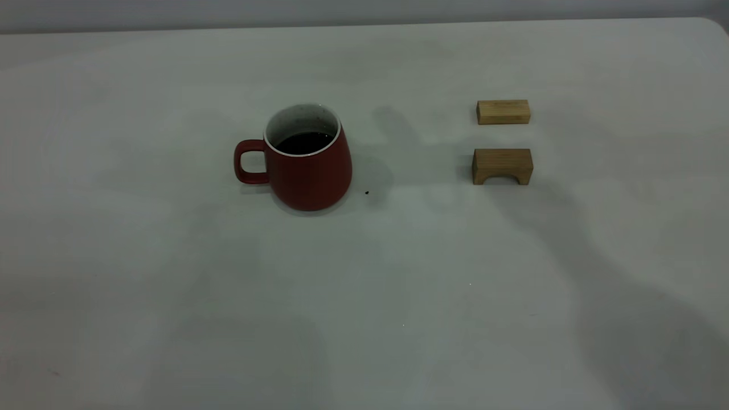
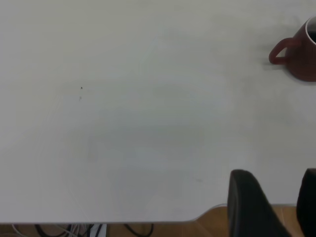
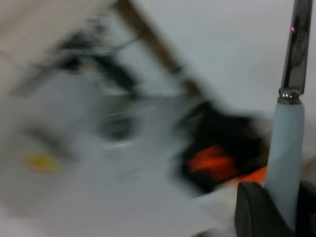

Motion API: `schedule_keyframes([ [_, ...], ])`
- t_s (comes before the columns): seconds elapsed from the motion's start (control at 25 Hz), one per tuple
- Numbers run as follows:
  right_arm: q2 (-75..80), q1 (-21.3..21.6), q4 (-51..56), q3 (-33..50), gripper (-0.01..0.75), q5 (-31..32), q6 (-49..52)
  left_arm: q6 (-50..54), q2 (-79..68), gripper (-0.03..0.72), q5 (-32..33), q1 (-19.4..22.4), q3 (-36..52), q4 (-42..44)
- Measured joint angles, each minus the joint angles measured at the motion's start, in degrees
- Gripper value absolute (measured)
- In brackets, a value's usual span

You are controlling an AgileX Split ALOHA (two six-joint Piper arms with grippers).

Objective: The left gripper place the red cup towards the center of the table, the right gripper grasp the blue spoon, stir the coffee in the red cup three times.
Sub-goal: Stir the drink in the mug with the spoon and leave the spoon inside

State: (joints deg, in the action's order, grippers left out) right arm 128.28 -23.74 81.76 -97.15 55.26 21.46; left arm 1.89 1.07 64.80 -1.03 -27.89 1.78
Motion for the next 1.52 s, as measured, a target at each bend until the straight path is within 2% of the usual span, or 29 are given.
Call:
schedule_keyframes([
  [0.2, 2.4, -3.8, 15.0, 0.0, 0.155, -1.1, 17.0, 0.0, 0.0, 0.318, 0.0, 0.0, 0.0, 0.0],
  [0.44, 4.7, -4.8, 18.1, 0.0, 0.155, -5.0, 27.5, 0.0, 0.0, 0.318, 0.0, 0.0, 0.0, 0.0],
  [0.76, 12.1, -3.9, 18.7, 0.0, 0.155, -7.7, 30.7, 0.0, 0.0, 0.318, 0.0, 0.0, 0.0, 0.0],
  [1.28, 18.9, -0.5, 16.6, -0.1, 0.155, -7.7, 30.1, 0.0, 0.0, 0.318, 0.0, 0.0, 0.0, 0.0],
  [1.52, 19.0, 0.9, 11.8, -0.2, 0.155, -3.4, 39.8, 0.0, 0.0, 0.318, 0.0, 0.0, 0.0, 0.0],
])
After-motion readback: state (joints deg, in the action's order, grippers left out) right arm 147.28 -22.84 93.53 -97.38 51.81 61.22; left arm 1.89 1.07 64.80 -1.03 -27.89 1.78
